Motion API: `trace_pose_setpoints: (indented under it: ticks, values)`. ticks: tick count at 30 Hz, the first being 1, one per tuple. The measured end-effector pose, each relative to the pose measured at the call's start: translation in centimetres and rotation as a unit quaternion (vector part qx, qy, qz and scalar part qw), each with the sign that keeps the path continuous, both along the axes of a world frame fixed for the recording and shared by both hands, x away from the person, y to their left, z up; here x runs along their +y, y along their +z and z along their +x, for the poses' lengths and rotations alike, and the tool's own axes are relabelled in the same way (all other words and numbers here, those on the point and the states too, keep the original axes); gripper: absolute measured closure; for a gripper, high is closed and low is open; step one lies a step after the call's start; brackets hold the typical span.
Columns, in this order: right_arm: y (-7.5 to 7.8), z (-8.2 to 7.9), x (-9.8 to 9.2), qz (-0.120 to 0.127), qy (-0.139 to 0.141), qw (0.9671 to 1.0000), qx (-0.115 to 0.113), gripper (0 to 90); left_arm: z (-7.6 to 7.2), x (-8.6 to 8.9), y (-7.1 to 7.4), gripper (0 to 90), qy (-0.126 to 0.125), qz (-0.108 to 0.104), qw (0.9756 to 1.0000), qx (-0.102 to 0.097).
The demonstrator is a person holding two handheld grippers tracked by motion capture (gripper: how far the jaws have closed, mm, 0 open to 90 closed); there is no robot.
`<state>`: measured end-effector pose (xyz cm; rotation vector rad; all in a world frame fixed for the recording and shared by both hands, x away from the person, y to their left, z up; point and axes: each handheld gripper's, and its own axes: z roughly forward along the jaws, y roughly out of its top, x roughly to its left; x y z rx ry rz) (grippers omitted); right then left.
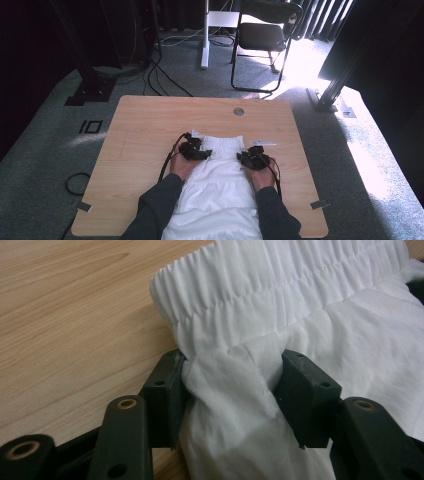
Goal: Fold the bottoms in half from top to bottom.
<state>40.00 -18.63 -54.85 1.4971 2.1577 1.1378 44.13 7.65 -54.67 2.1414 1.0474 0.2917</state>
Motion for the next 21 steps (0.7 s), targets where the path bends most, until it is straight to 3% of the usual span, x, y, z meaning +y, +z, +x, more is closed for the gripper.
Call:
trace_pose_setpoints:
  ticks: [4,7,9,11,14,17,21]
  values:
    - [1.1,0.7,-0.7,0.023,-0.011,0.9995,-0.019,39.1,-0.1,-0.1,0.0,49.6,0.003,0.003,1.0,-0.003]
    - [1.6,1.4,-0.3,0.005,-0.005,0.9996,-0.028,30.4,-0.1,-0.2,0.0,49.6,0.004,0.004,1.0,-0.004]
    - [1.7,1.8,0.2,-0.002,0.004,0.9997,-0.025,21.1,0.0,-0.2,0.0,49.5,0.003,0.002,1.0,-0.004]
    - [1.4,2.5,1.0,-0.026,0.012,0.9995,-0.01,14.5,0.0,-0.1,-0.1,49.4,0.002,-0.002,1.0,-0.003]
    - [0.6,3.3,1.6,-0.065,-0.001,0.9979,0.001,11.6,0.1,0.1,-0.1,49.1,-0.002,-0.006,1.0,0.0]
    - [-0.1,3.5,2.0,-0.074,0.002,0.997,0.022,11.5,-0.1,0.1,-0.1,48.3,-0.006,-0.007,1.0,0.0]
    - [-0.3,3.5,2.1,-0.092,0.0,0.9955,0.02,15.8,-0.5,-0.2,0.0,44.3,-0.006,0.04,0.999,-0.02]
